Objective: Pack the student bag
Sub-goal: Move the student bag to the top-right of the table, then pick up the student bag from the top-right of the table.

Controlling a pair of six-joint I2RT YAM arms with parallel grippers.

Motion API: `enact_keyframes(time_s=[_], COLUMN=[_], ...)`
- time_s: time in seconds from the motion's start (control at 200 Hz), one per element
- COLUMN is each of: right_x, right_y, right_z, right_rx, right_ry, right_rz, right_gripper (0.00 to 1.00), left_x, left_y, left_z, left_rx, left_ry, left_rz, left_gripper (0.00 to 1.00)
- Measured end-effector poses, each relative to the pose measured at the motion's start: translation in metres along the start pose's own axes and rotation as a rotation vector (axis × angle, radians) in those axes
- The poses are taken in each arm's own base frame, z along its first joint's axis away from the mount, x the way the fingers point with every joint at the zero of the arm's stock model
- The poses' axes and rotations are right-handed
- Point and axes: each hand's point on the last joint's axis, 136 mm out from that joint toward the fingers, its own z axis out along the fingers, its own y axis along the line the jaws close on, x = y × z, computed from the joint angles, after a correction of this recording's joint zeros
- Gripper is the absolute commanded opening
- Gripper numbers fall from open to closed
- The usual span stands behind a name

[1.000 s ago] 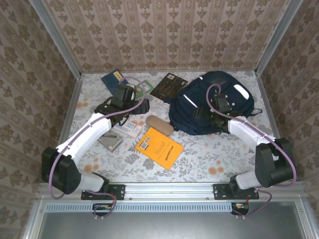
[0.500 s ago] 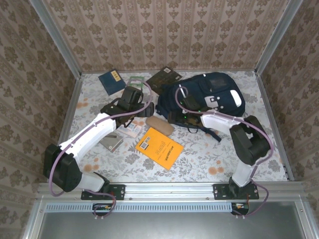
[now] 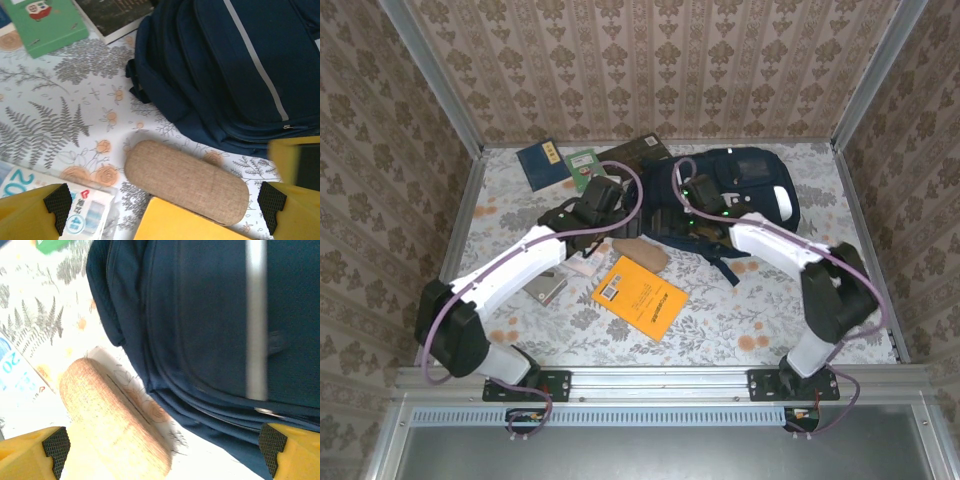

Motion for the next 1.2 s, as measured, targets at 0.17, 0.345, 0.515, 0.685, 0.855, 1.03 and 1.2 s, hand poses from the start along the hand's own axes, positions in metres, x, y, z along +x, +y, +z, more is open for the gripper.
enact_keyframes(time_s=[0.17,0.345,0.515,0.685,0.855,1.03,1.2], right_x=[-0.011,0.006,0.020,0.028,0.037,0.039,0.061], right_y=[-0.049,-0.101,-0.136,-0.150,-0.146,-0.145,-0.152], right_z=[-0.045,-0.064,-0.072,-0.073,-0.069,-0.068,-0.057], right_rx=[0.075,0.171,0.230,0.235,0.197,0.165,0.110], right_ry=[-0.094,-0.094,-0.084,-0.069,-0.036,-0.020,0.009], right_rz=[0.052,0.130,0.198,0.243,0.242,0.289,0.472], right_gripper=[1.00,0.99,0.87,0.78,0.58,0.57,0.63], left_x=[0.006,0.017,0.032,0.048,0.064,0.065,0.070], left_y=[-0.030,-0.069,-0.115,-0.148,-0.151,-0.147,-0.137], left_z=[0.018,0.026,0.036,0.049,0.061,0.064,0.072], left_rx=[0.032,0.083,0.150,0.192,0.192,0.194,0.188], left_ry=[0.028,0.053,0.089,0.135,0.195,0.210,0.222], left_rz=[0.041,0.077,0.118,0.158,0.169,0.140,0.125], left_gripper=[1.00,1.00,0.96,0.93,0.91,0.93,0.94])
